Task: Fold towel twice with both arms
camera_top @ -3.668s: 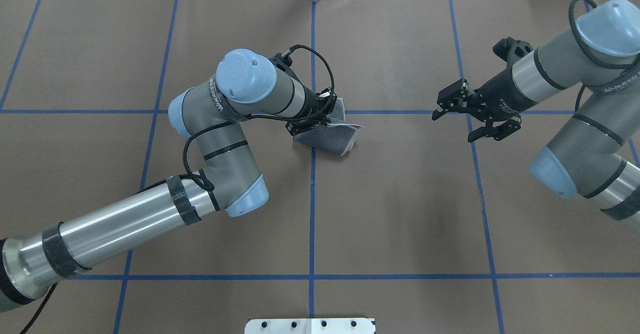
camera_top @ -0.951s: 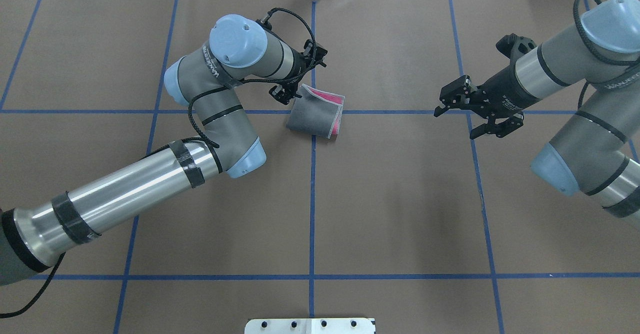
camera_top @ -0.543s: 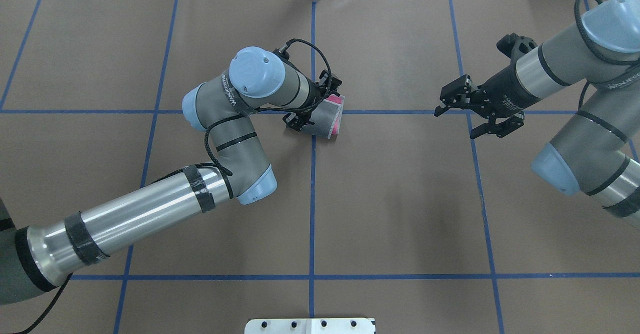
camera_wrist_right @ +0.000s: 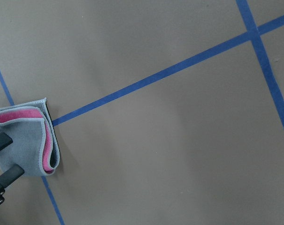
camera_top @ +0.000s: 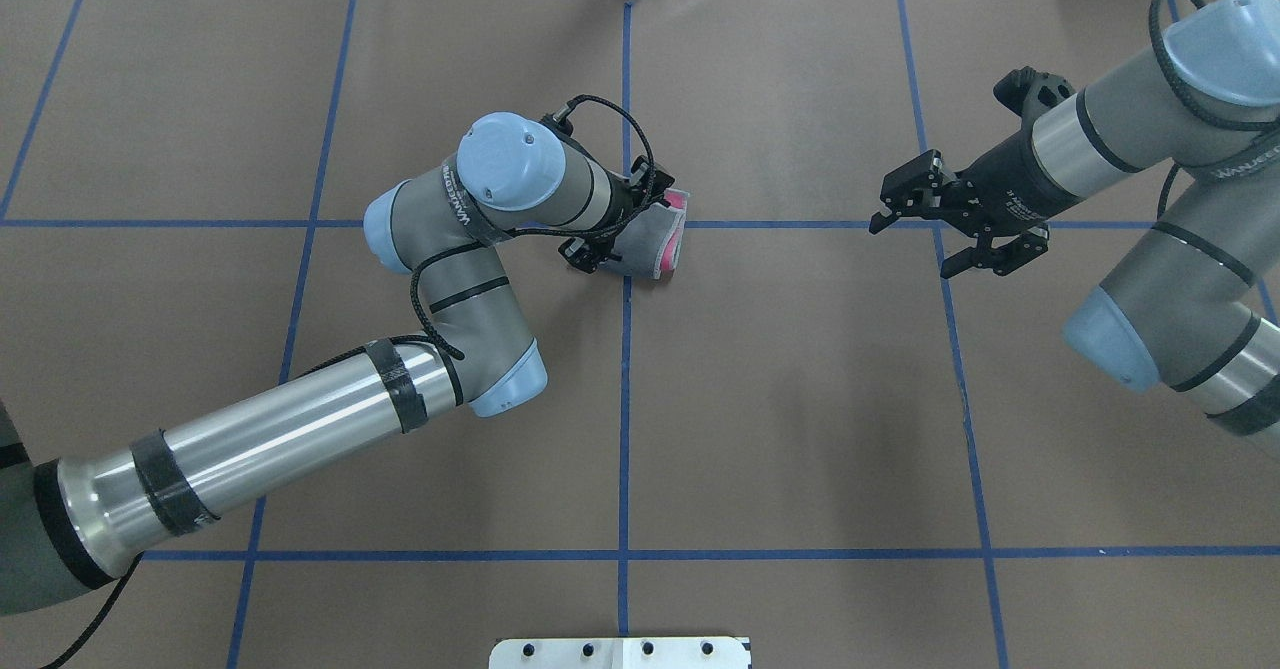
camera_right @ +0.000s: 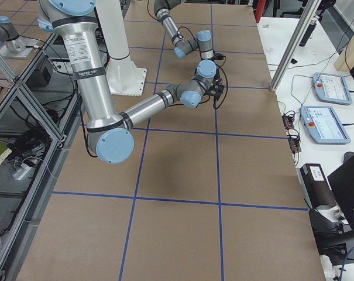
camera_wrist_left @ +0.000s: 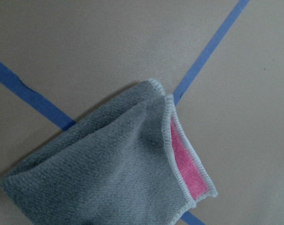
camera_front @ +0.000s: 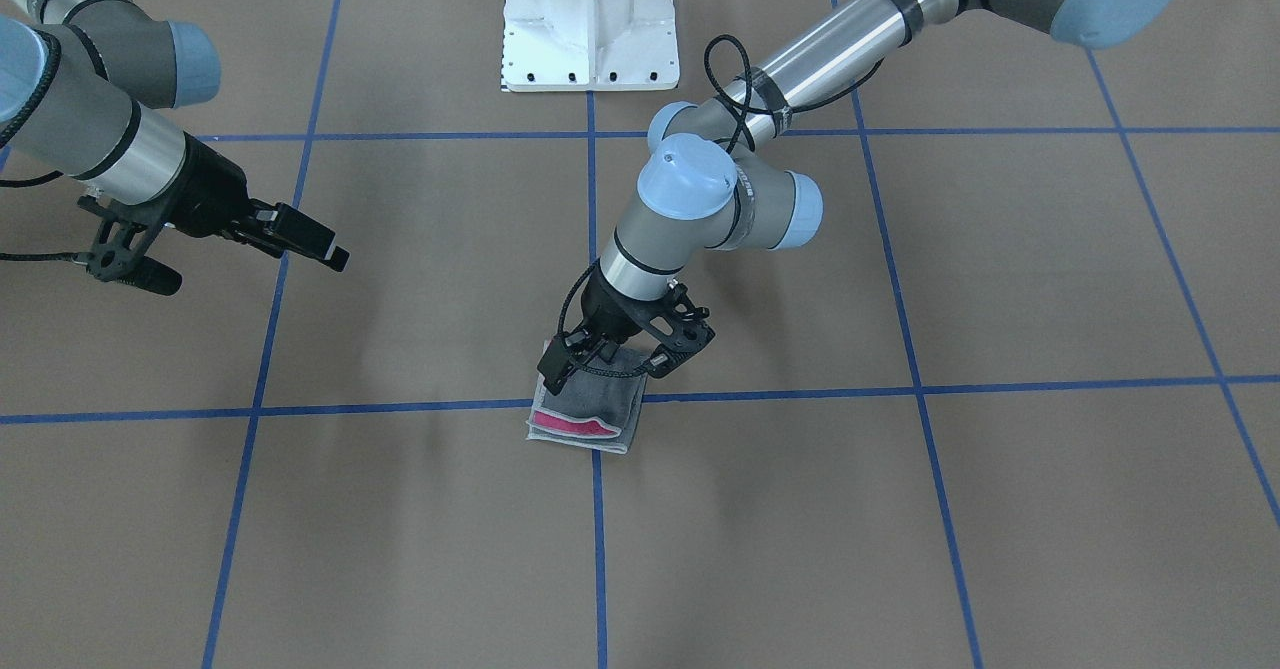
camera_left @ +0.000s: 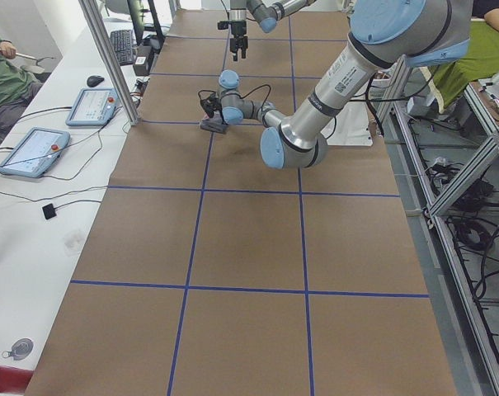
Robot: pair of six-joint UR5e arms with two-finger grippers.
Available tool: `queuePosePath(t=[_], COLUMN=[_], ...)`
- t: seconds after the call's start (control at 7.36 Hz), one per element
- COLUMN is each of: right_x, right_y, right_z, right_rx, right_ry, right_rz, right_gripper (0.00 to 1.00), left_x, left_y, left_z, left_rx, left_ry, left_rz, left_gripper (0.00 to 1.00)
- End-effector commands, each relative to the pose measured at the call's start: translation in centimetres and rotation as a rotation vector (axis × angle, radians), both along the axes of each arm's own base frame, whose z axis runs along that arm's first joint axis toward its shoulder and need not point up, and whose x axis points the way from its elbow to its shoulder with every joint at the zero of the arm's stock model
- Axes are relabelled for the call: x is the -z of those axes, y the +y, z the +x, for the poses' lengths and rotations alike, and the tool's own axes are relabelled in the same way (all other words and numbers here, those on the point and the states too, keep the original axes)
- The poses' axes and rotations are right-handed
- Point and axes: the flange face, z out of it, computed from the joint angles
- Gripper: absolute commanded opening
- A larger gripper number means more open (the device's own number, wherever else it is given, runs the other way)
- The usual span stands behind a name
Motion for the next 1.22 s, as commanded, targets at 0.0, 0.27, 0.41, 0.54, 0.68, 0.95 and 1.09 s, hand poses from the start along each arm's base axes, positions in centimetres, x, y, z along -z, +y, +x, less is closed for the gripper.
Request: queuePosePath(t=[0.0, 0.27, 0.41, 0.54, 0.68, 0.95, 1.09], right_x=[0.0, -0.1, -0.1, -0.1, -0.2, -0.2, -0.2], right_y=[0.0, 0.0, 0.0, 0.0, -0.1, -0.1, -0.1], right_z=[0.0, 0.0, 0.0, 0.0, -0.1, -0.1, 0.0], right_rx=[0.000, 0.000, 0.000, 0.000, 0.000, 0.001, -0.001], right_ry=[0.000, 0.001, 0.001, 0.001, 0.003, 0.003, 0.003], right_rz=[0.000, -0.001, -0.001, -0.001, -0.004, -0.002, -0.002], right_gripper=[1.00, 1.00, 1.00, 1.00, 1.00, 1.00, 1.00], left_x=[-0.4, -0.3, -0.3, -0.4, -0.7, -0.7, -0.5], left_y=[-0.3, -1.6, -2.7, -3.1, -3.3, -3.3, -3.3], left_z=[-0.1, -1.2, -2.3, -2.6, -2.6, -2.3, -2.2], left_rx=[0.003, 0.022, 0.041, 0.044, 0.043, 0.041, 0.039], left_ry=[-0.002, -0.001, -0.002, -0.006, -0.013, -0.016, -0.016], left_rz=[0.000, 0.001, 0.000, 0.006, 0.009, 0.009, 0.009], left_gripper=[0.92, 0.92, 0.92, 0.92, 0.92, 0.92, 0.92])
